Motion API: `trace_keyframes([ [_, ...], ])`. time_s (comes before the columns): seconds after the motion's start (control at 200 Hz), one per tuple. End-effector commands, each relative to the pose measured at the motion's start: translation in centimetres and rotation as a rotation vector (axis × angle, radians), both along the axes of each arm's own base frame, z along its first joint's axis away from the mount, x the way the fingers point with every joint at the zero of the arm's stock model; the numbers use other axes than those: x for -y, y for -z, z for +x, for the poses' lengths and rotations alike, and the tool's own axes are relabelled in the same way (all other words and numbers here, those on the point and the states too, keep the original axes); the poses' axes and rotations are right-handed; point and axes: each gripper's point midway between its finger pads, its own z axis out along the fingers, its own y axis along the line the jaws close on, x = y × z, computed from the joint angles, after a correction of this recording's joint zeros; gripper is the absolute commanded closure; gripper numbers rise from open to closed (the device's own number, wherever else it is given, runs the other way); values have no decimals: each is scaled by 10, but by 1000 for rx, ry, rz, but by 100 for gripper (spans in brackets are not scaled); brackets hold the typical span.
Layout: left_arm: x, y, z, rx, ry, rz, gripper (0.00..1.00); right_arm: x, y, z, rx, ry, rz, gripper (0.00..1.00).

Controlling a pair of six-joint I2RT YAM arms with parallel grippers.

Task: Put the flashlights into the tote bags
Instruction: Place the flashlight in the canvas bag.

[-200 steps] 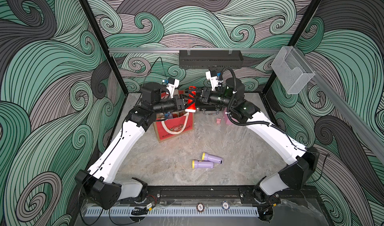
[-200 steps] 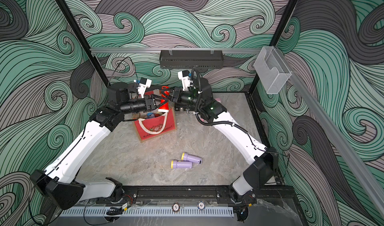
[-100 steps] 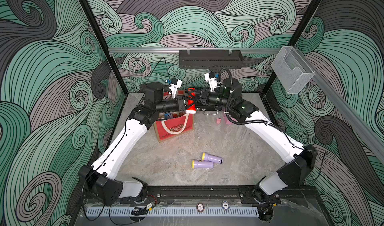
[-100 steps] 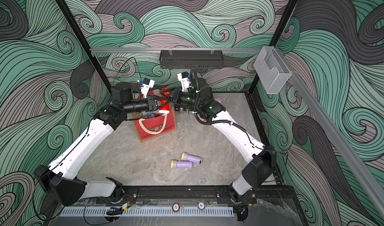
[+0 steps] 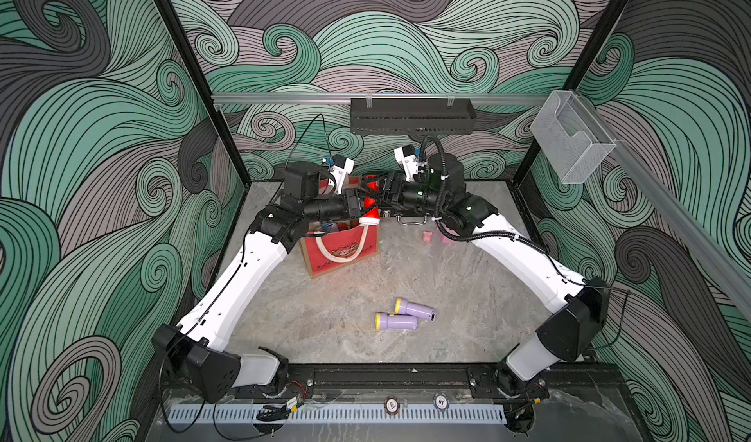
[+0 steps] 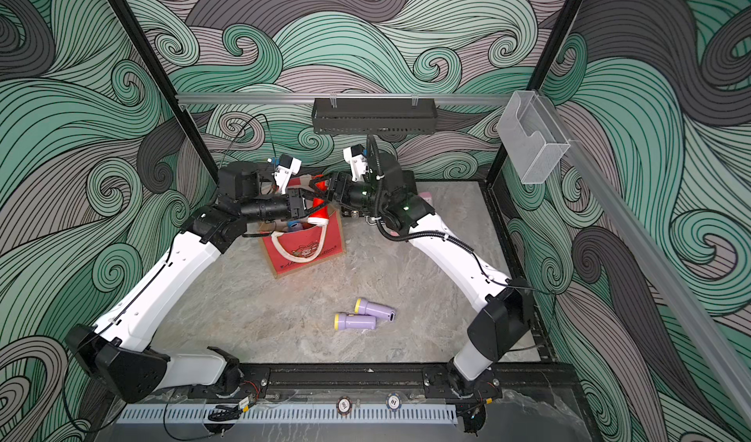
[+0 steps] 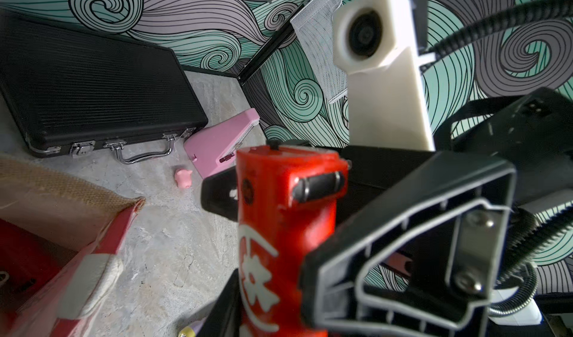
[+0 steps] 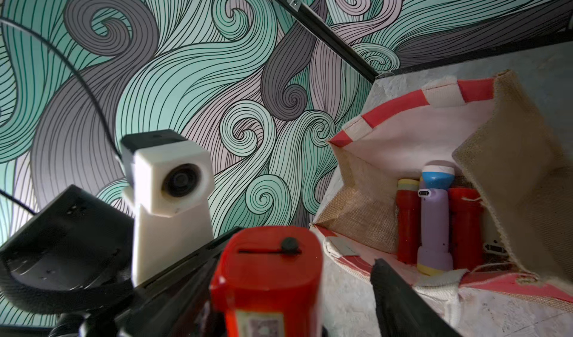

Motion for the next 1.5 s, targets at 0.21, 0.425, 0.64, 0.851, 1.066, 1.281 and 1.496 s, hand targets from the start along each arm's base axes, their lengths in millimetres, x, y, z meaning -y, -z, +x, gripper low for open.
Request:
trace_keyframes([
  [0.21, -54, -1, 20, -12, -241, 210, 100, 63, 18, 16, -60, 199, -105, 1],
  [0.425, -87, 24, 52, -90, -415, 332, 100, 97, 35, 0, -69, 246, -230, 0],
  [0.64, -107, 55, 90, -174, -540, 451, 100, 124, 53, -18, -97, 286, -360, 0],
  [0.851, -117, 95, 116, -251, -587, 591, 100, 152, 83, -37, -190, 324, -487, 0],
  [1.066, -117, 135, 132, -330, -601, 654, 100, 169, 110, -53, -277, 349, -564, 0],
  [1.281, -114, 176, 128, -448, -572, 710, 100, 175, 124, -56, -328, 371, -597, 0],
  [1.496, -114, 218, 125, -534, -553, 794, 100, 183, 138, -57, -369, 375, -658, 1],
])
